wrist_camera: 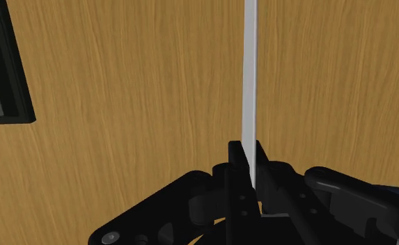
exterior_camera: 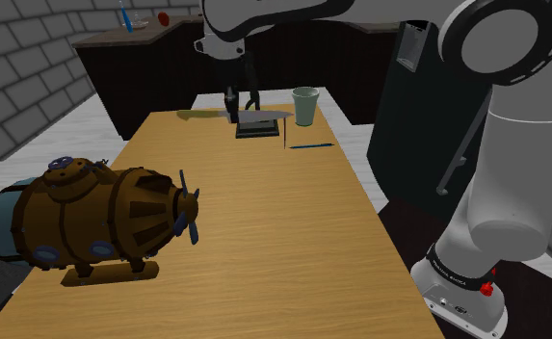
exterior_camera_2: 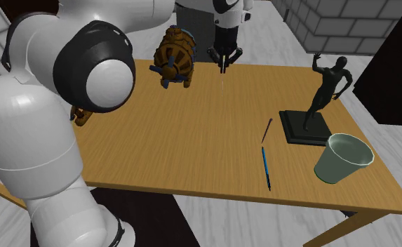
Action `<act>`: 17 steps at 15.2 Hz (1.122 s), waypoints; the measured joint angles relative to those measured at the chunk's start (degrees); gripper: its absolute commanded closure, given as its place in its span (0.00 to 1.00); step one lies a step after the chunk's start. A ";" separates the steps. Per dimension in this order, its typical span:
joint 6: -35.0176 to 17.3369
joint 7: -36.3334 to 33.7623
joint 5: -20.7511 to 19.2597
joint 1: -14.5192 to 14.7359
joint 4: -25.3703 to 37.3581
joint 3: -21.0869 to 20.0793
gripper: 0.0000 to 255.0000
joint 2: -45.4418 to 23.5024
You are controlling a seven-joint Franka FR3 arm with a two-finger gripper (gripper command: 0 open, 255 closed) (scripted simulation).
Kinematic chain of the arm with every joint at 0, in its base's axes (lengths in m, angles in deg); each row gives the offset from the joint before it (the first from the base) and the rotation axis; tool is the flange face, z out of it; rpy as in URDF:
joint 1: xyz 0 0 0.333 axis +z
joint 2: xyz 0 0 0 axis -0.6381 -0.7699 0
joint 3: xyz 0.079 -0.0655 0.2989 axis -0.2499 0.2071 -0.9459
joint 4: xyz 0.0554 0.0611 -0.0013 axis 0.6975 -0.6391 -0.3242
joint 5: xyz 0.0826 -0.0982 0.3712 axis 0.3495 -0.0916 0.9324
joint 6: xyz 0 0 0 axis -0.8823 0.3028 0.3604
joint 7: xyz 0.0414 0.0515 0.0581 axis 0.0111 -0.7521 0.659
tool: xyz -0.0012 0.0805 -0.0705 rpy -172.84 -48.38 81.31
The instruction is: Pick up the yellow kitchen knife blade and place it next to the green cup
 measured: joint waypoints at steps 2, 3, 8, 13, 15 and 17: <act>-0.54 2.32 0.35 -1.52 -1.19 0.83 1.00 0.68; -0.64 3.64 0.56 -2.38 -1.85 1.31 1.00 1.23; -0.54 9.99 1.18 -6.31 -1.56 3.69 1.00 1.01; 0.59 16.20 1.81 -10.17 0.22 6.00 1.00 0.34; 0.58 18.58 2.00 -11.67 1.25 6.88 1.00 -0.72; 0.69 21.04 2.24 -13.25 2.20 7.77 1.00 -1.59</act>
